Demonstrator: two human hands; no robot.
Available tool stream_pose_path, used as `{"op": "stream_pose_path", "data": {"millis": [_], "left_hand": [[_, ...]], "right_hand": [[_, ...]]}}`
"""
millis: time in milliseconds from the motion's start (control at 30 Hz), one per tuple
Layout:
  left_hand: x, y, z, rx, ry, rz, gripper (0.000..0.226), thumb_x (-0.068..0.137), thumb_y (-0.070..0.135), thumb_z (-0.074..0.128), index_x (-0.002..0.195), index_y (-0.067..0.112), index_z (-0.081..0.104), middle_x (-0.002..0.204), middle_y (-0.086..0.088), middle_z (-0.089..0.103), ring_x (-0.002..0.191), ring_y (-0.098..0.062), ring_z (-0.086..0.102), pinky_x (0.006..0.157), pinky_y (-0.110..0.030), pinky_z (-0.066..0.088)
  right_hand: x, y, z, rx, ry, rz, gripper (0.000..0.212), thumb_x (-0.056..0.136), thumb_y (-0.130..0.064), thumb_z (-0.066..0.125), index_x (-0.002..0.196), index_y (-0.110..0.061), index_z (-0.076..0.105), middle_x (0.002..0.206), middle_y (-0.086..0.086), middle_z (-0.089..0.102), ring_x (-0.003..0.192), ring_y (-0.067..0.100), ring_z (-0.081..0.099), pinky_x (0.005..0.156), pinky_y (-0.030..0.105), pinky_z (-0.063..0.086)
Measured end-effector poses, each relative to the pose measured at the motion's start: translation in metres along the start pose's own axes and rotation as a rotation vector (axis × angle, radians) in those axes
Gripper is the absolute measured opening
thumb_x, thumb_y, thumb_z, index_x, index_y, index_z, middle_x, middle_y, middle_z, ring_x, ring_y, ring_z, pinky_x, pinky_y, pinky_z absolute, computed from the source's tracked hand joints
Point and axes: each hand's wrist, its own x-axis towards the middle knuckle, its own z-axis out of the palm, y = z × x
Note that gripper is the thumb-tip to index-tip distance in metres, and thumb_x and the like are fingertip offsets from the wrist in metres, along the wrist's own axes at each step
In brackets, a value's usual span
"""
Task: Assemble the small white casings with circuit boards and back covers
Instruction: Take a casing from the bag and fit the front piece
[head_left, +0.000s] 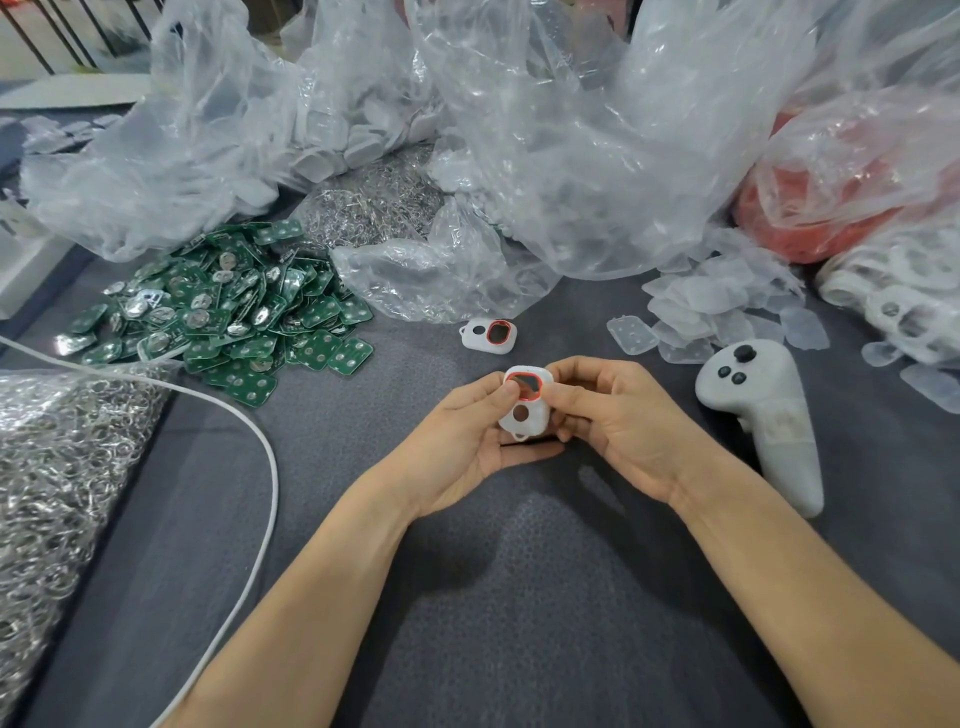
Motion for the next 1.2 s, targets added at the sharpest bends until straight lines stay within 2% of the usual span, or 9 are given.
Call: {"op": "stream_pose_path", "data": {"millis": [167,333,467,567,700,867,1033,1100,1200], "left_hand": [[0.000,-0.001,0.000,0.003,-0.004,0.018,0.050,0.089,0.023,0.047,0.128,-0.007,0.046,0.102,-0.020,0.065,0.091,-0.030,0.067,0.091,-0.043,0.054],[0.000,-0.005,0.005,0.111,0.007,0.088,0.031,0.089,0.025,0.046,0.108,0.002,0.053,0.096,-0.012,0.069,0.090,-0.023,0.069,0.086,-0.037,0.057],[-0.001,-0.007,0.007,0.207,0.032,0.129,0.032,0.093,0.024,0.042,0.113,0.000,0.048,0.103,-0.017,0.063,0.093,-0.024,0.066,0.089,-0.039,0.055],[-0.002,-0.007,0.010,0.281,0.059,0.157,0.033,0.090,0.029,0.044,0.108,0.001,0.049,0.103,-0.017,0.063,0.091,-0.024,0.067,0.088,-0.040,0.056],[-0.002,-0.008,0.010,0.377,0.107,0.192,0.022,0.099,0.021,0.041,0.100,0.002,0.051,0.099,-0.020,0.061,0.082,-0.018,0.071,0.073,-0.028,0.058],[-0.001,-0.010,0.009,0.413,0.160,0.190,0.015,0.100,0.014,0.043,0.094,0.006,0.054,0.090,-0.009,0.064,0.080,-0.012,0.070,0.067,-0.024,0.057],[-0.001,-0.009,0.010,0.424,0.215,0.231,0.017,0.099,0.018,0.046,0.090,0.010,0.057,0.081,-0.003,0.067,0.078,-0.013,0.070,0.063,-0.026,0.057],[-0.002,-0.008,0.011,0.416,0.240,0.238,0.019,0.099,0.020,0.046,0.092,0.009,0.059,0.083,-0.008,0.068,0.077,-0.017,0.071,0.064,-0.028,0.057],[-0.002,-0.008,0.014,0.431,0.271,0.244,0.023,0.099,0.023,0.046,0.095,0.006,0.061,0.085,-0.017,0.067,0.072,-0.021,0.070,0.061,-0.028,0.056]], "right_hand": [[-0.001,-0.001,0.001,-0.046,0.037,-0.002,0.011,0.090,0.002,0.055,0.096,0.008,0.061,0.080,0.018,0.058,0.064,0.016,0.050,0.054,0.022,0.044],[0.000,0.000,0.001,-0.155,0.135,-0.033,0.009,0.087,0.000,0.058,0.087,0.003,0.067,0.075,0.021,0.059,0.056,0.017,0.048,0.051,0.022,0.043],[0.001,0.003,0.003,-0.176,0.167,-0.043,0.010,0.084,-0.006,0.063,0.084,0.002,0.068,0.072,0.019,0.062,0.053,0.013,0.049,0.050,0.023,0.043],[0.001,0.003,0.001,-0.125,0.152,-0.028,0.011,0.085,-0.005,0.060,0.084,0.004,0.066,0.073,0.018,0.062,0.054,0.013,0.050,0.048,0.023,0.042],[0.000,0.002,0.000,-0.066,0.068,-0.021,0.017,0.088,-0.014,0.062,0.076,-0.004,0.068,0.070,0.013,0.063,0.052,0.011,0.051,0.047,0.020,0.042],[0.001,0.007,0.000,-0.408,0.141,-0.177,0.016,0.090,-0.019,0.062,0.081,-0.008,0.069,0.066,0.006,0.066,0.051,0.012,0.052,0.049,0.022,0.045],[0.002,0.005,-0.002,-0.210,0.081,-0.131,0.010,0.088,-0.009,0.064,0.090,0.000,0.069,0.067,0.002,0.067,0.053,0.005,0.055,0.051,0.018,0.048],[0.002,0.004,-0.003,-0.244,0.041,-0.139,0.010,0.086,-0.005,0.066,0.093,0.000,0.068,0.074,0.006,0.069,0.057,0.007,0.056,0.056,0.017,0.049],[0.002,0.004,-0.001,-0.439,0.051,-0.203,0.008,0.085,-0.013,0.070,0.089,-0.006,0.070,0.070,0.004,0.068,0.052,0.008,0.057,0.055,0.017,0.047]]}}
